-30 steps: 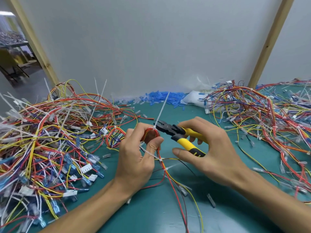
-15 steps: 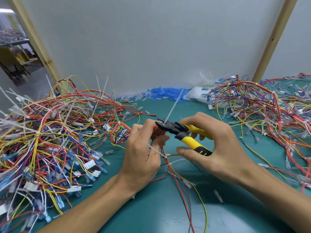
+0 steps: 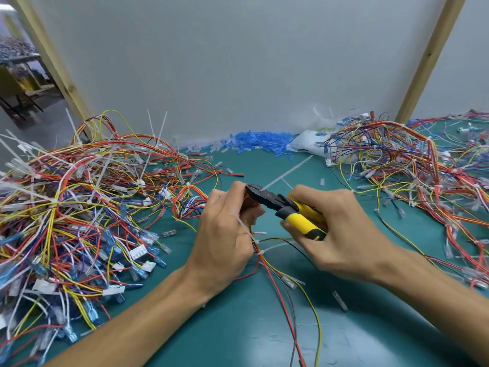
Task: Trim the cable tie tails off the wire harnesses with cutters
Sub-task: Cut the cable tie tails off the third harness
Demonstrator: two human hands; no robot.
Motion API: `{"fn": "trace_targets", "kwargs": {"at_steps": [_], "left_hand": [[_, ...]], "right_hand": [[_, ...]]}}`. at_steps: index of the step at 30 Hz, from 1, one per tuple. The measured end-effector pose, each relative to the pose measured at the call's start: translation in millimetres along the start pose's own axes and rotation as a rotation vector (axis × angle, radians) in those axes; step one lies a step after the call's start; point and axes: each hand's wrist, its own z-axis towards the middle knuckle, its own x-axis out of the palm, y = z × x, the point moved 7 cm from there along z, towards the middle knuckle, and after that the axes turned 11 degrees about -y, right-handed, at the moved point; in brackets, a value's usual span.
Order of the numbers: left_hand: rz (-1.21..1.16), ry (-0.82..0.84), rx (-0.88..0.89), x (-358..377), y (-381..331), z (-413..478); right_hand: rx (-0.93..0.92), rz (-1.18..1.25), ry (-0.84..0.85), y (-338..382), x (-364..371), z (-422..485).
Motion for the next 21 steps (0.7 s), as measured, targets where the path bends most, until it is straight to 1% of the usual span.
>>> {"fn": "trace_targets", "kwargs": {"at_steps": [6, 13, 17, 21], "left_hand": [[0.005, -0.005, -0.046, 0, 5, -2], [-0.077, -0.037, -0.081, -2, 6, -1], [-0.126, -0.041, -0.113, -4, 9, -4], [-0.108, -0.038, -0.118, -4, 10, -4]], "right_hand": [[0.029, 0.06, 0.024, 0, 5, -4], [-0.051, -0.061, -0.064, 3, -1, -1], [-0.097, -0.074, -0.066, 8, -2, 0], [-0.1, -0.114, -0.051, 7, -3, 0]]}}
